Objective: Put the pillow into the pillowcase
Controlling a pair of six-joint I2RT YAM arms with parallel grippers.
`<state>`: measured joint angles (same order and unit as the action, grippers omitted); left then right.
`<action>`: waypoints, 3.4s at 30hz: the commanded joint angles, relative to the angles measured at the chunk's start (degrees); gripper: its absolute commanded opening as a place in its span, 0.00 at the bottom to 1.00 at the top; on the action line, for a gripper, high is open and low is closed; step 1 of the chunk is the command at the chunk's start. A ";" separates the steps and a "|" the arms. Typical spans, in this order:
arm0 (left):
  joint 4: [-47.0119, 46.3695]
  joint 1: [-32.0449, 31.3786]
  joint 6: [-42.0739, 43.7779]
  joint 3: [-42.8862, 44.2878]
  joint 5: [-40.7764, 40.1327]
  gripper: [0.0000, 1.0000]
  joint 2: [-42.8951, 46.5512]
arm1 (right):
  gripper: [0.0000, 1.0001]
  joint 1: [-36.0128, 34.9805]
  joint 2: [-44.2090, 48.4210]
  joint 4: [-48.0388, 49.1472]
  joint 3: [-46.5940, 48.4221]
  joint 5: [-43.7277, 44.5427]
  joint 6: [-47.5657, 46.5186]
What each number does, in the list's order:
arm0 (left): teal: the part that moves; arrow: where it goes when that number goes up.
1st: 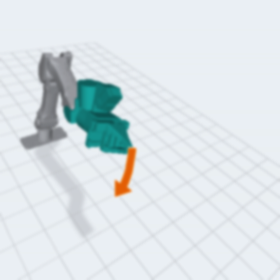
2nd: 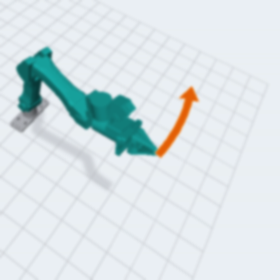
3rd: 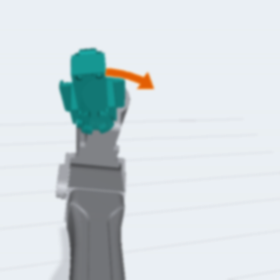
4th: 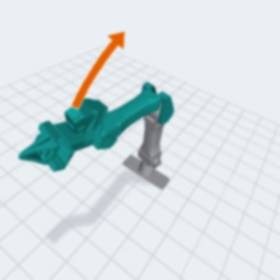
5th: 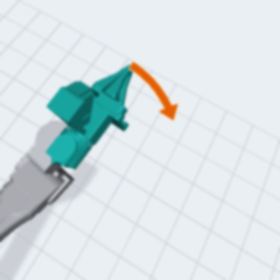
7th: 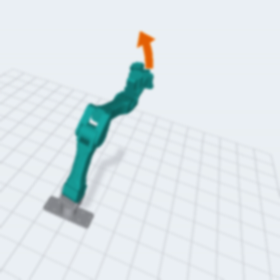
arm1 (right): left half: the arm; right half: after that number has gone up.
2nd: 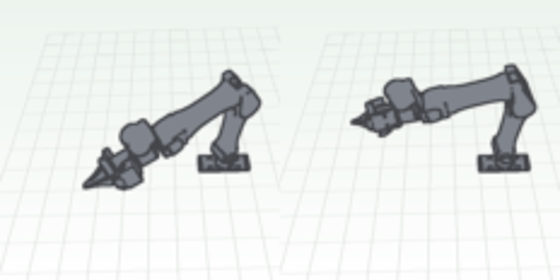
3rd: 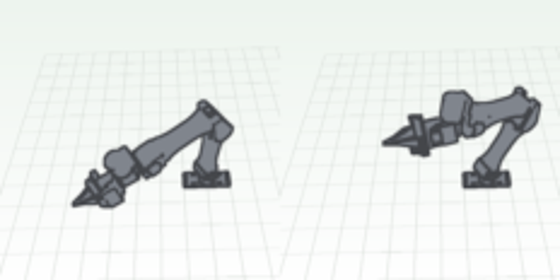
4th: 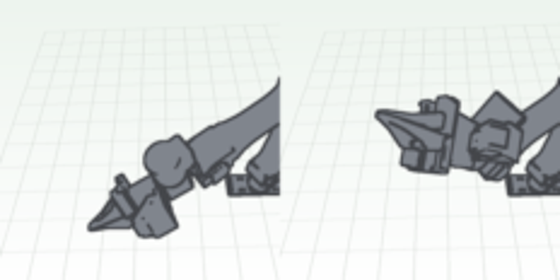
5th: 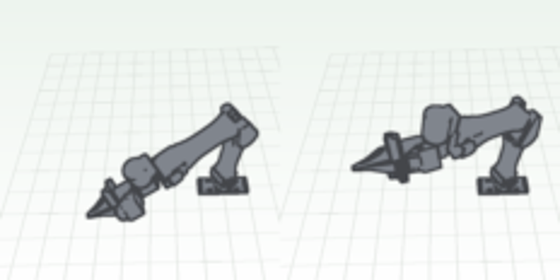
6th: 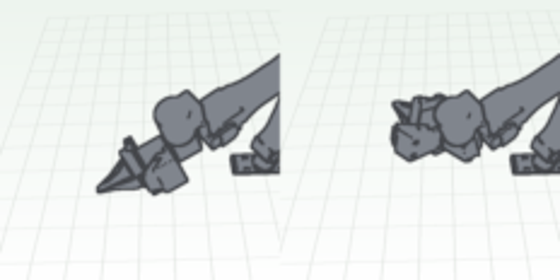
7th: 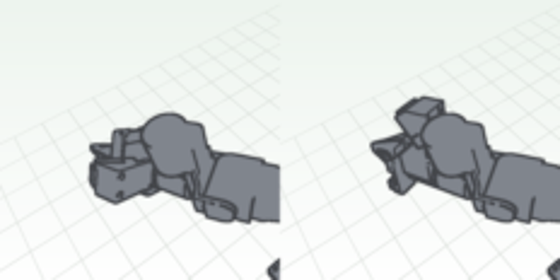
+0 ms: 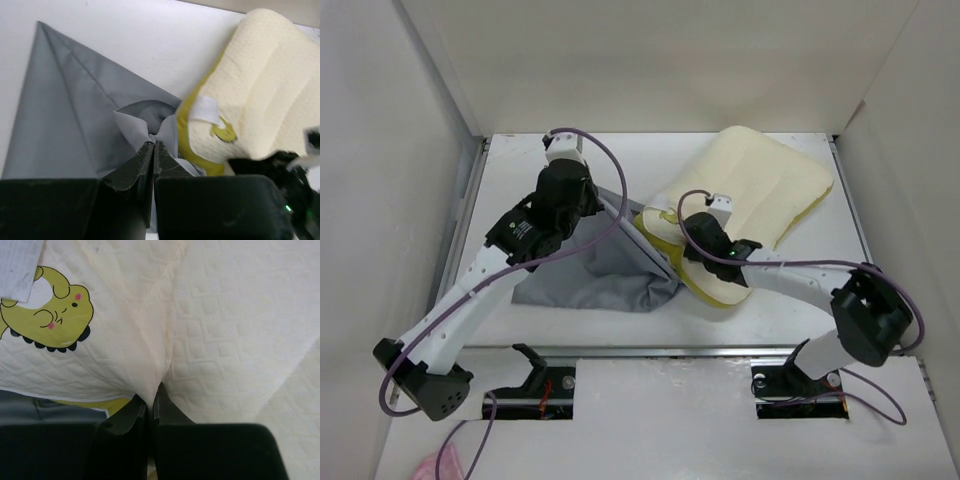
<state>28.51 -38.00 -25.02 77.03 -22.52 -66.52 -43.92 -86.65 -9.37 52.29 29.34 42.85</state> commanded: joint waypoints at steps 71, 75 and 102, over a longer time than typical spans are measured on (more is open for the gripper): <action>-13.92 30.18 -21.31 -43.38 15.25 0.00 -6.88 | 0.09 -2.05 -7.93 3.21 10.55 -33.66 -38.29; -12.61 30.18 -19.11 -34.52 8.22 0.00 1.20 | 0.00 -2.05 1.11 -0.47 15.54 -19.10 -36.79; -9.95 53.19 4.98 69.65 14.16 0.00 -38.06 | 0.00 15.62 -30.86 -1.82 101.87 -10.96 -45.66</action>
<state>21.82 10.74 -21.06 142.58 -14.28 -105.21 -30.30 -118.10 -16.23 147.26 19.97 -0.34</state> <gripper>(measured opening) 0.010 0.022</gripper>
